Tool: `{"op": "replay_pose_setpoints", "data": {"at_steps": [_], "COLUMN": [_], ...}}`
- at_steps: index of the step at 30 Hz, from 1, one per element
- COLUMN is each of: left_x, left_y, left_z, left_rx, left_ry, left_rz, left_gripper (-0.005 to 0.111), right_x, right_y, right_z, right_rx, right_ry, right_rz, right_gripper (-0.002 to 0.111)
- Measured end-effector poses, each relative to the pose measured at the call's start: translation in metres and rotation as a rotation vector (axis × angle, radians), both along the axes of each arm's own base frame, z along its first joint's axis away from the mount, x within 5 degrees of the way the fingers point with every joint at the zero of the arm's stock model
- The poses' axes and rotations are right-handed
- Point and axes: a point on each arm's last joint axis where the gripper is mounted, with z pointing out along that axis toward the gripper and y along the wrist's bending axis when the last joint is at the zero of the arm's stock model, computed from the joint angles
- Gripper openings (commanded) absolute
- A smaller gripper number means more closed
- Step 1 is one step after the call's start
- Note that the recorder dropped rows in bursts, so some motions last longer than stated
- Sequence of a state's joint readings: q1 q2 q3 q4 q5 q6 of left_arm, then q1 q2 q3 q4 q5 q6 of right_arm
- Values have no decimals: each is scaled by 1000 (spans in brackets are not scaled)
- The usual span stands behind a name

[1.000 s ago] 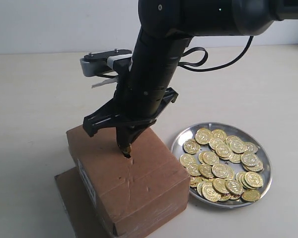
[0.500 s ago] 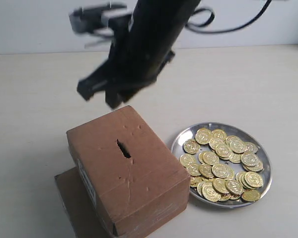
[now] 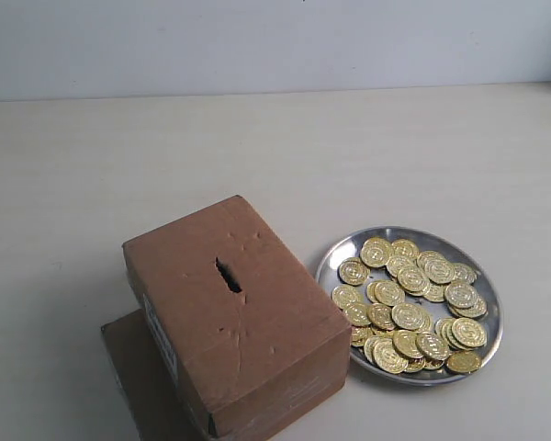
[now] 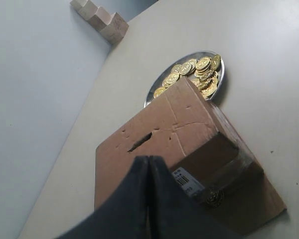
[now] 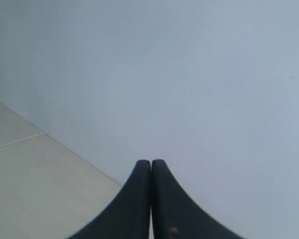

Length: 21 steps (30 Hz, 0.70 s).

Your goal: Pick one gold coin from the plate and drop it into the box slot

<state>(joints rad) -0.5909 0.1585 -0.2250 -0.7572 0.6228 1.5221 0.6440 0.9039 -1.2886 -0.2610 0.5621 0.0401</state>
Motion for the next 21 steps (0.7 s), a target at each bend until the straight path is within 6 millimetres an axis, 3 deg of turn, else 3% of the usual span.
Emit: {"op": "replay_pose_setpoints", "data": {"at_steps": [1,2,3,4,5,8,14,16,21], "left_x": [2,3,7,8,12,21,25,28,31], "left_y": [1,1,2,3,5,9,10,9,11], "left_z": [2,3,6,8,12,10,-4,-18,-41], "left_rx": [-33,-54,-118,-159,-258,-501,-640,-685,-758], "left_ry": [16,21,45,69,124,295,470,574,691], "left_rz": [29,49,103,132,196,340,414,455,532], "left_gripper": [0,0,0,0,0,0,0,0,0], "right_x": [-26,-33,-48,-53,-59,-65,-65,-67,-70], "right_y": [-20,-26,-36,-39,-40,-39,-31,-30,-30], "right_z": [-25,-38,-76,-90,-126,-189,-244,-265,-288], "right_rx": [34,40,61,71,101,150,241,283,298], "right_ry": [-52,-72,-109,-117,-104,-22,117,170,209], "right_rz": [-7,-9,1,9,35,80,140,158,176], "right_gripper": [0,0,0,0,0,0,0,0,0]}}
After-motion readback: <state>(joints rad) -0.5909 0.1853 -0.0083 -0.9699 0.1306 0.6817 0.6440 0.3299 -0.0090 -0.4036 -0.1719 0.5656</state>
